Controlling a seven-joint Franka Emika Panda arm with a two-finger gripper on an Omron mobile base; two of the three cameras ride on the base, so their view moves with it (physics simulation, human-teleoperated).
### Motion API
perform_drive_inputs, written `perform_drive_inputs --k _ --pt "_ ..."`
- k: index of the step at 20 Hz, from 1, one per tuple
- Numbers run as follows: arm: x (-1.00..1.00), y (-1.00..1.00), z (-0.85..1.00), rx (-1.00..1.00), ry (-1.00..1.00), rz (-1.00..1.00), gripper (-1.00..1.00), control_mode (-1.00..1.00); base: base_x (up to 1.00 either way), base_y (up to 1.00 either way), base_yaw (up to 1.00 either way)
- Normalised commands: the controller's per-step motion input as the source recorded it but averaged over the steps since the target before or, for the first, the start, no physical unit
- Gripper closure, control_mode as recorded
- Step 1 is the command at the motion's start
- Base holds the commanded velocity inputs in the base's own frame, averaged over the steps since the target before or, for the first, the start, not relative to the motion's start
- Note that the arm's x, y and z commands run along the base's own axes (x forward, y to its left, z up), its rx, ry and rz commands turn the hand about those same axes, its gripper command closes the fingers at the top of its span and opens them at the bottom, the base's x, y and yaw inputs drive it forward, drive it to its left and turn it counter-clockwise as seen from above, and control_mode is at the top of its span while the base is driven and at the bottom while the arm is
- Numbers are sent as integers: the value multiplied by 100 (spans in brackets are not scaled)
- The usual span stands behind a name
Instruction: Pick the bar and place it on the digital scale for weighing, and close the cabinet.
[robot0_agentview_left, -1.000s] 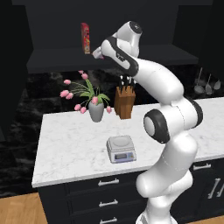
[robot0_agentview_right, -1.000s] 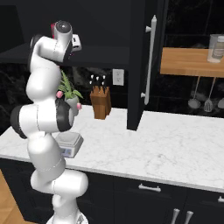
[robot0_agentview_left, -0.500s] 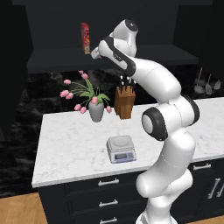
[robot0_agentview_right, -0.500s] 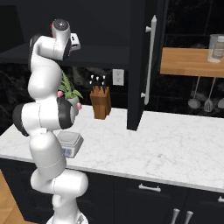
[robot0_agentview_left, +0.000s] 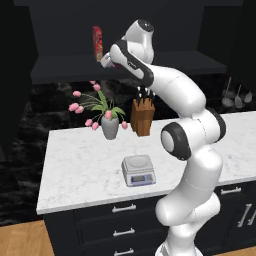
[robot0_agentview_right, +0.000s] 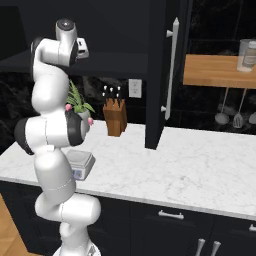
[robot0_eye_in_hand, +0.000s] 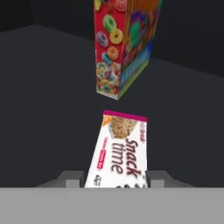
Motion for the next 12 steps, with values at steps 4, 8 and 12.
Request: perform_drive_inputs --k 4,8,12 --pt "0 0 -41 0 10 1 100 -100 0 0 0" --pt "-33 -23 -6 0 -1 0 100 -100 0 0 0" --pt "-58 -24 -8 1 -15 0 100 -100 0 0 0"
